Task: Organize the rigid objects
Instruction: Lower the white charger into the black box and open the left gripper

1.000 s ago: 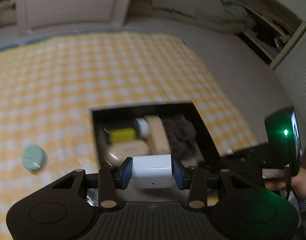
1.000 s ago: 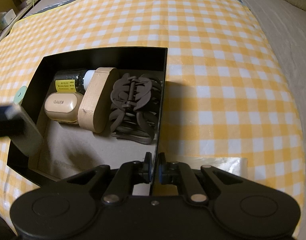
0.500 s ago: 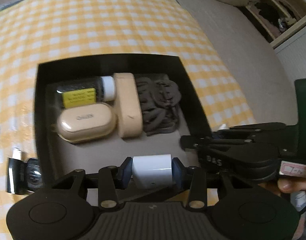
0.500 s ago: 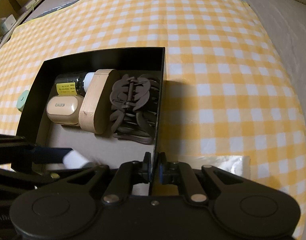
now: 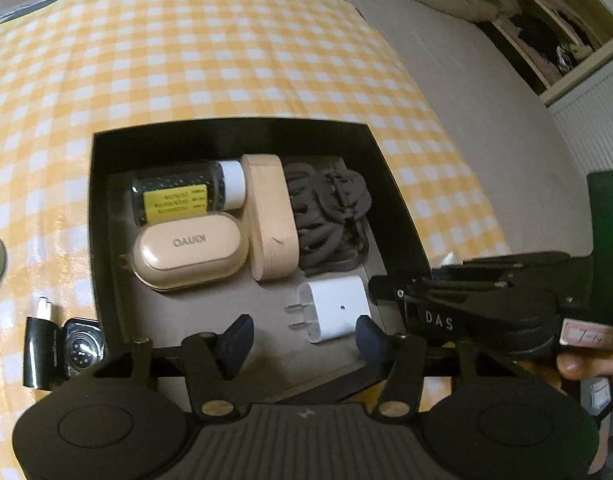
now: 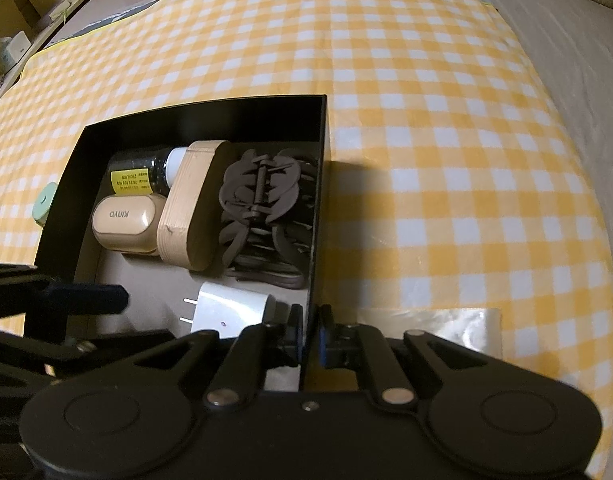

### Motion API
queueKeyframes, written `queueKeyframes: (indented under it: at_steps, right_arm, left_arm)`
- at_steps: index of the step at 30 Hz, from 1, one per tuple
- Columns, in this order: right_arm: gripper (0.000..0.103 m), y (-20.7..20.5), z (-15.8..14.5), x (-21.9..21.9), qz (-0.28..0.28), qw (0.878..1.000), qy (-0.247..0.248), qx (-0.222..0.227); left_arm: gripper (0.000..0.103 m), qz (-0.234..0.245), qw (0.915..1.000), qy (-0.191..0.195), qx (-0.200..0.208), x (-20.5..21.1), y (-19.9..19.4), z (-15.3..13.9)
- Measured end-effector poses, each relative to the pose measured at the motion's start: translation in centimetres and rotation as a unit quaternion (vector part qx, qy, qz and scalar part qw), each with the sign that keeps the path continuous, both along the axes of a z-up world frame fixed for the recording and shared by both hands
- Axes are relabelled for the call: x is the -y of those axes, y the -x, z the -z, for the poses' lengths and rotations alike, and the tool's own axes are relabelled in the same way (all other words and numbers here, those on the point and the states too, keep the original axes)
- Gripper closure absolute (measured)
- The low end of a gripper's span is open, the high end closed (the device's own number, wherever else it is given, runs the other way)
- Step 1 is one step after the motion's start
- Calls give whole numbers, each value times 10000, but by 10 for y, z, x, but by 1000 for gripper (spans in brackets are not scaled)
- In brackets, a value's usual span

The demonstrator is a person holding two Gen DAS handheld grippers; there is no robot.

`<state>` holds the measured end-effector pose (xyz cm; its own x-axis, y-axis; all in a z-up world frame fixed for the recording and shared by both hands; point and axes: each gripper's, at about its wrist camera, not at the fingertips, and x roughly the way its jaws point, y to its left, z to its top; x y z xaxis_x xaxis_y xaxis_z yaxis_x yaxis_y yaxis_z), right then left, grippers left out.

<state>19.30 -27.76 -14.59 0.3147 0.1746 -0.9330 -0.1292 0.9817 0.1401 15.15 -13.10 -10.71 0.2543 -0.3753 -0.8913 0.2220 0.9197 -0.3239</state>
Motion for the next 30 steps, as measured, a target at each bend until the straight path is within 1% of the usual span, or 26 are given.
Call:
queueKeyframes:
  at_steps: [2, 5, 8, 11, 15, 20, 22, 24, 26, 28, 30]
  right_arm:
    - [95, 0, 0, 0, -6, 10000, 1, -1]
    - [95, 0, 1, 1, -8, 10000, 1, -1]
    - [95, 0, 0, 0, -13, 10000, -2, 1]
    - [95, 0, 1, 0, -9, 10000, -6, 0]
    - [95, 0, 0, 0, -10, 10000, 7, 2]
    - [95, 0, 1, 1, -4, 10000, -5, 2]
    - [95, 0, 1, 1, -4, 10000, -4, 4]
    - [95, 0, 0, 0, 0, 10000, -2, 6]
    - [95, 1, 0, 0, -1, 10000, 0, 6]
    - [95, 0, 1, 1, 1, 10000, 5, 9]
    - [95, 0, 0, 0, 5, 10000, 18, 15]
  left_arm:
    - [56, 82, 10000, 22, 18, 2, 0, 4]
    - [56, 107, 9998, 153, 50, 3, -2, 9]
    - [56, 137, 9998, 111, 59, 3, -1, 8]
    - [56, 226, 9996, 25, 192, 3, 3, 1]
    - [56, 283, 9982, -161, 504, -2, 14, -18]
    - [54, 318, 9960, -216, 804, -10, 28, -37]
    - [49, 298, 9952, -233, 897, -14, 33, -44]
    - [27, 243, 9943, -239, 1010, -20, 38, -49]
    - [17, 206, 9922, -293, 1195, -23, 43, -54]
    - [12, 230, 9900, -369, 1339, -25, 46, -57]
    - [4, 209, 9890, -401, 1410, -29, 49, -60]
